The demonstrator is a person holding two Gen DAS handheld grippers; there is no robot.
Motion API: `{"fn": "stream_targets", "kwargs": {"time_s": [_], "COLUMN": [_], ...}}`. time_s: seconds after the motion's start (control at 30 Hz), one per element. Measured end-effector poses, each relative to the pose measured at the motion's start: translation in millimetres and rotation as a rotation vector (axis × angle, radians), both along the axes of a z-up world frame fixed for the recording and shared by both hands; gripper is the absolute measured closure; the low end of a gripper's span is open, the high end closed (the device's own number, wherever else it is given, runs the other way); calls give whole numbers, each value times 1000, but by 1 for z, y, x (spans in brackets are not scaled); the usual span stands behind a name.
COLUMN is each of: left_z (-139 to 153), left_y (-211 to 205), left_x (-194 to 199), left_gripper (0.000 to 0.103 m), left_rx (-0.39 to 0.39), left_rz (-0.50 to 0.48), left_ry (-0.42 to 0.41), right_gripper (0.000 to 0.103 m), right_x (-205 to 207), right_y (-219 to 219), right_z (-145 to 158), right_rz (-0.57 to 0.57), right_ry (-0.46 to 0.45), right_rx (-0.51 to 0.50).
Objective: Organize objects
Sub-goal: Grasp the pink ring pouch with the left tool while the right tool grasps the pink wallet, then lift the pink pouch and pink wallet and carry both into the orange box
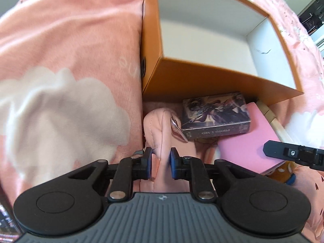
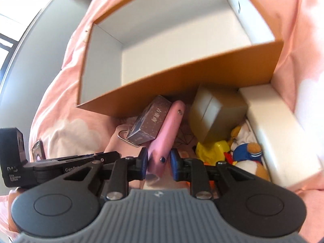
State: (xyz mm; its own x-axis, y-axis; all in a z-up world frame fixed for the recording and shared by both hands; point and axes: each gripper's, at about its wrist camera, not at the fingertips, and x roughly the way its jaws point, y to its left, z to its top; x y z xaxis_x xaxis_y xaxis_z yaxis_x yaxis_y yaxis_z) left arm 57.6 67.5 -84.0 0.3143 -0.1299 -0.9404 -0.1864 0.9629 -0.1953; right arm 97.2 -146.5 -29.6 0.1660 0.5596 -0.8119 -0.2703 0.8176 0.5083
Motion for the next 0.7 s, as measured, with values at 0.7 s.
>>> {"fn": "stream_targets", "kwargs": {"time_s": [0.7], "left_z": [124], "left_y": [-11], "left_x": [-27], "left_gripper": [85], "left_rx": [8], "left_rz": [-69], "left_ry": [-372], "right_gripper": [85], "right_x": [-16], "right_y": [-52], "right_z": [82], "right_rz": [-53], "right_ry": [-228], "right_rx": [110]}}
